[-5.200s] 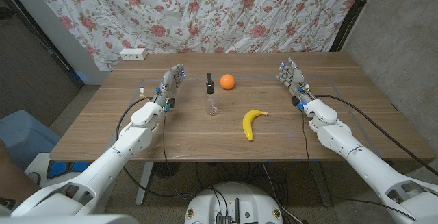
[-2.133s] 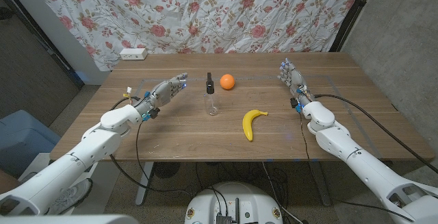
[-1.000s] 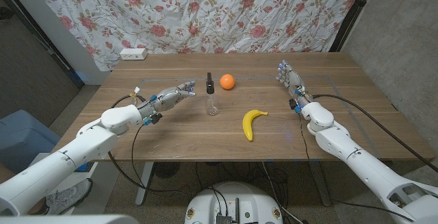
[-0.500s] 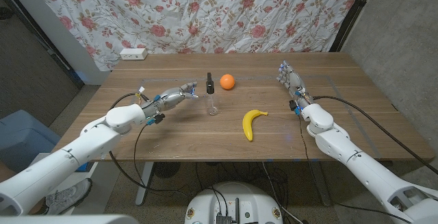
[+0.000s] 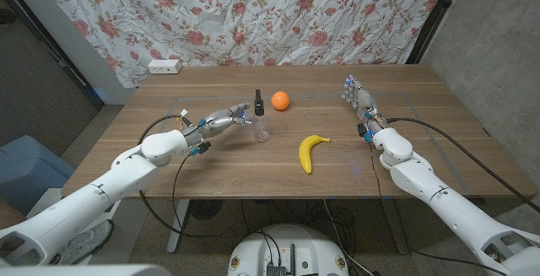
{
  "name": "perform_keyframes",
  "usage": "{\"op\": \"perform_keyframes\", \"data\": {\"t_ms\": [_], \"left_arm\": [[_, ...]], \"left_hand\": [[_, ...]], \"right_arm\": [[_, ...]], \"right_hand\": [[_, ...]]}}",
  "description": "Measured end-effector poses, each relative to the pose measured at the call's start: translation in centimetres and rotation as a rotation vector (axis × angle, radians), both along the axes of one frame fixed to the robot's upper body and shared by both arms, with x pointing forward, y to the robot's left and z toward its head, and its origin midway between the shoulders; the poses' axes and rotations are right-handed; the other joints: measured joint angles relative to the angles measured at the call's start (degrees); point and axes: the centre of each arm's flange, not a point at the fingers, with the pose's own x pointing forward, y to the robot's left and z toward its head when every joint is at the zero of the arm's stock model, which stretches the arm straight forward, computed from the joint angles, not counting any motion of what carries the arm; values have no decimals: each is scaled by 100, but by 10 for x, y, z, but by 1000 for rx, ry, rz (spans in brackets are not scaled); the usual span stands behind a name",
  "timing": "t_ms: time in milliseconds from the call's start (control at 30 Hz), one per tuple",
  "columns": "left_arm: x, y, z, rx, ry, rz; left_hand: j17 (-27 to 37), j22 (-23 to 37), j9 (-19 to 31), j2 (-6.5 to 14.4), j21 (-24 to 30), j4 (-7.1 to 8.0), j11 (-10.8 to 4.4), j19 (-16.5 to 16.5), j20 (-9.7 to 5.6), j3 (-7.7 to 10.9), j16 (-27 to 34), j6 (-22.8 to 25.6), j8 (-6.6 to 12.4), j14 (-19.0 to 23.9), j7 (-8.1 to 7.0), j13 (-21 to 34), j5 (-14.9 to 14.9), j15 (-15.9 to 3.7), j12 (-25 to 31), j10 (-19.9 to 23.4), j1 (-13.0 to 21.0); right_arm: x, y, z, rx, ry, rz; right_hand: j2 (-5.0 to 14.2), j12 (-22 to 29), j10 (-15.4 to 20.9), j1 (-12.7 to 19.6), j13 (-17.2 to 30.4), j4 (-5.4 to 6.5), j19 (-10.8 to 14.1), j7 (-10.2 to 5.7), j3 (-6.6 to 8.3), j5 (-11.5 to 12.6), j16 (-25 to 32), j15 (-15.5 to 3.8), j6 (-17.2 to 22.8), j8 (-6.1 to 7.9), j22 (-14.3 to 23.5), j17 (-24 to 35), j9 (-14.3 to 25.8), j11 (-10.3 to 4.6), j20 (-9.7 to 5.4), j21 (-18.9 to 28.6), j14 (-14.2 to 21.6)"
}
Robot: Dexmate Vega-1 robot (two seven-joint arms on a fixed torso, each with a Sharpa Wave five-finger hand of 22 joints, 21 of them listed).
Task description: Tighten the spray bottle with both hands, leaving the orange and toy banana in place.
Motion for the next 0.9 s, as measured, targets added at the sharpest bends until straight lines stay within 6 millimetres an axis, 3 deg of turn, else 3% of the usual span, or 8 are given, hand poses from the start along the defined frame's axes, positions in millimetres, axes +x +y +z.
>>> {"op": "perform_keyframes", "data": {"t_ms": [233, 500, 900], "left_arm": [[5, -9, -5, 13, 4, -24], [13, -16, -10, 20, 10, -40], [18, -22, -12, 15, 3, -45]], "left_hand": [[-8, 0, 29, -11, 0, 0, -134, 0, 0, 0, 40, 174, 56, -7, 11, 0, 0, -116, 39, 75, 103], [-7, 0, 29, 12, 0, 0, -141, 24, -24, 0, 40, 429, 139, 36, 23, 10, 0, -156, 83, 327, 259], [8, 0, 56, 39, 0, 0, -196, 487, -31, 0, 41, 989, 346, 685, 65, 55, -146, -147, 188, 979, 745]], "right_arm": [[0, 1, 2, -10, -1, 1], [-1, 2, 2, -16, 0, 3], [-4, 1, -1, -15, 3, 0]], "right_hand": [[0, 0, -31, 0, 0, -31, 0, -21, 32, 0, 0, 0, -21, 0, 0, 0, 0, -32, 0, 0, 0], [0, 0, -31, 0, 1, -31, 0, -21, 32, 0, 0, -31, -21, 0, 0, -27, 0, -32, 0, 0, -31], [0, 0, -31, 0, 1, -48, 0, -21, 14, 0, 0, -31, -20, 0, 0, -26, 0, -32, 0, 0, -31]]}}
